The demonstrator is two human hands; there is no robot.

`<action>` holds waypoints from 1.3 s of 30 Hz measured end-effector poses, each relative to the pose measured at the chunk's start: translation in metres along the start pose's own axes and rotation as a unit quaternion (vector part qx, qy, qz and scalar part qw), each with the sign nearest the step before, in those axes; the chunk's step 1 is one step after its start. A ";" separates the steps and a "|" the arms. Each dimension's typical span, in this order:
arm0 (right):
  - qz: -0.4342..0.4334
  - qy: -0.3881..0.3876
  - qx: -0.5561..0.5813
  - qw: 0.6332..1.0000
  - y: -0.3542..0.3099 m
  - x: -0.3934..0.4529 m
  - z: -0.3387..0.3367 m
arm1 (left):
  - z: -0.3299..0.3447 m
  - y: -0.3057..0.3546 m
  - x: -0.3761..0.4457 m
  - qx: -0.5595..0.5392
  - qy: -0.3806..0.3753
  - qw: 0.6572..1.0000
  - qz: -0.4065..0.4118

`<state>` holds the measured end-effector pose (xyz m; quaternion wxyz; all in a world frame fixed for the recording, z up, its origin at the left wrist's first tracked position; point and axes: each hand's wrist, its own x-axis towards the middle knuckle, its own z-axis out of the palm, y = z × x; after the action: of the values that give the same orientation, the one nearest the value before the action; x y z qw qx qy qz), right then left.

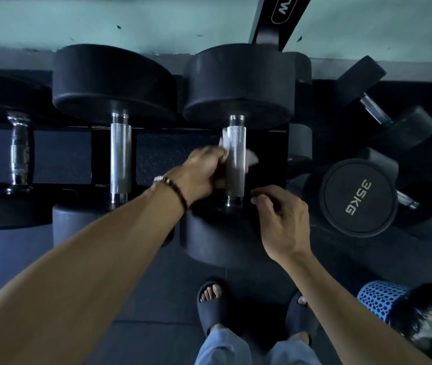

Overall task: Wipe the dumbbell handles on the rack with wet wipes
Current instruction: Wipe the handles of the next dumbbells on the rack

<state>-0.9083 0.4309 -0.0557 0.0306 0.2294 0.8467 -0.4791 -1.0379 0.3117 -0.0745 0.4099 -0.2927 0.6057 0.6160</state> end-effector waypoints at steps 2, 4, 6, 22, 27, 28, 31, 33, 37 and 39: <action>0.004 -0.001 0.002 1.000 0.001 0.000 0.000 | -0.002 -0.006 -0.007 0.027 -0.030 0.999 -0.019; 0.011 0.000 0.005 1.000 0.001 -0.001 0.000 | 0.003 0.010 0.000 -0.029 -0.034 0.999 0.003; 0.005 0.002 0.001 1.000 0.002 0.000 0.001 | 0.010 0.029 0.009 -0.091 -0.025 0.995 0.019; -0.007 0.004 -0.002 1.000 0.003 0.001 0.001 | -0.015 -0.002 -0.005 0.245 -0.041 0.968 -0.017; 0.001 0.008 0.004 1.000 0.002 0.000 0.002 | -0.011 0.011 -0.003 0.136 -0.016 0.989 0.057; 0.004 0.008 0.004 1.000 0.003 0.000 0.002 | -0.008 0.017 -0.001 0.104 -0.030 0.992 0.067; -0.009 0.009 0.008 1.000 0.006 0.000 0.002 | -0.012 0.004 -0.006 0.123 -0.042 0.988 0.088; -0.016 0.017 0.008 1.000 0.006 0.000 0.002 | -0.016 -0.008 -0.018 0.272 -0.023 0.955 0.111; -0.005 0.019 0.015 1.000 0.005 -0.001 0.002 | -0.010 0.005 -0.005 0.407 0.076 0.881 0.228; 0.002 0.015 0.011 1.000 0.006 0.000 0.002 | 0.003 0.020 0.007 0.286 0.142 0.909 0.269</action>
<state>-0.9060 0.4318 -0.0621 0.0161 0.2386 0.8411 -0.4851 -1.0582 0.3172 -0.0702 0.2047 -0.0733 0.8636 0.4549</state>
